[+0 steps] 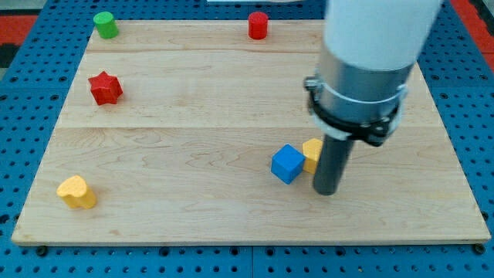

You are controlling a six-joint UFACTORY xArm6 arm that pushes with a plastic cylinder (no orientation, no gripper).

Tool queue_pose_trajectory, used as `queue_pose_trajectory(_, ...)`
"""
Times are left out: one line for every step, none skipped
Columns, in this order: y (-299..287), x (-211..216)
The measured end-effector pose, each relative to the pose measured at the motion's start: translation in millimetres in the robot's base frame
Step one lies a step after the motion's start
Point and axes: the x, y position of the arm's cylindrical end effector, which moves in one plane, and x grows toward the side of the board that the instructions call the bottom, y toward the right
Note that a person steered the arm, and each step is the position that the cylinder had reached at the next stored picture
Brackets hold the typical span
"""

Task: Seperate the yellow hexagon from the blue cube

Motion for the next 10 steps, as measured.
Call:
queue_pose_trajectory(-5, 0)
queue_pose_trajectory(-37, -1)
queue_pose_trajectory(-52, -17)
queue_pose_trajectory(-52, -37)
queue_pose_trajectory(-53, -45)
queue_pose_trajectory(-56, -47)
queue_pose_trajectory(-39, -52)
queue_pose_trajectory(-4, -51)
queue_pose_trajectory(-11, -16)
queue_pose_trajectory(15, -1)
